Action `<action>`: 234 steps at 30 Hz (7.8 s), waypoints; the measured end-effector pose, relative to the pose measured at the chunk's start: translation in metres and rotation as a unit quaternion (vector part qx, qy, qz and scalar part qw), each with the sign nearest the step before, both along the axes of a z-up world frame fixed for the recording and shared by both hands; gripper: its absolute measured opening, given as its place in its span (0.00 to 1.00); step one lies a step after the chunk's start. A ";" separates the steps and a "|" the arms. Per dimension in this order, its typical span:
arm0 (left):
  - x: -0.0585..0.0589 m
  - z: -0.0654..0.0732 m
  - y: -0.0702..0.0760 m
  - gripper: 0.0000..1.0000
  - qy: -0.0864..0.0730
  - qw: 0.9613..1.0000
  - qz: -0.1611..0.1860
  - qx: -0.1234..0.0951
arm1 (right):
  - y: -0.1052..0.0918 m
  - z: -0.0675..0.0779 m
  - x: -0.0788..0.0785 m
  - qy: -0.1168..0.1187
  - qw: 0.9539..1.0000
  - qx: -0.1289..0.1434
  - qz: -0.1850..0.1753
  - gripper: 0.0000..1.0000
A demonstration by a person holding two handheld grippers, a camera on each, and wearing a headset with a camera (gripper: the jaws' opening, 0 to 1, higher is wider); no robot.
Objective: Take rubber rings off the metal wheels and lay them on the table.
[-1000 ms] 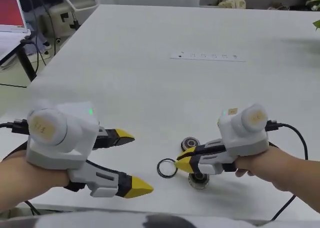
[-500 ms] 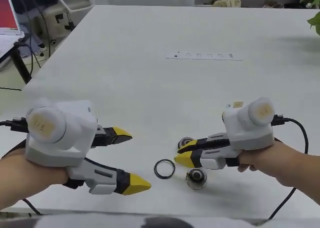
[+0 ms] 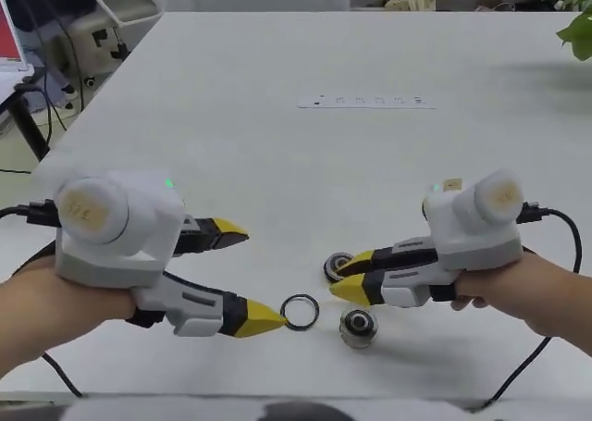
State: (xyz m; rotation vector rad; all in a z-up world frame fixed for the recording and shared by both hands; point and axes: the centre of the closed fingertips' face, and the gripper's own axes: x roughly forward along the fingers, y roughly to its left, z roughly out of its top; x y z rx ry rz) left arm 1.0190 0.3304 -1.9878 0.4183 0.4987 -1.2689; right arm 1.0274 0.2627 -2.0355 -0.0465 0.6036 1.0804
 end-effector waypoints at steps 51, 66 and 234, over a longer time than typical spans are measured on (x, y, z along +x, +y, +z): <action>0.041 -0.044 -0.059 0.45 0.027 0.999 -0.029 0.026 | -0.042 -0.016 0.017 -0.007 0.998 -0.025 -0.062 0.24; 0.043 -0.057 -0.079 0.38 0.050 0.998 -0.036 0.030 | -0.042 -0.019 0.015 -0.006 0.998 -0.027 -0.060 0.24; 0.047 -0.074 -0.094 0.07 -0.006 1.000 -0.004 0.026 | -0.039 -0.035 0.034 0.016 0.995 -0.035 -0.095 0.00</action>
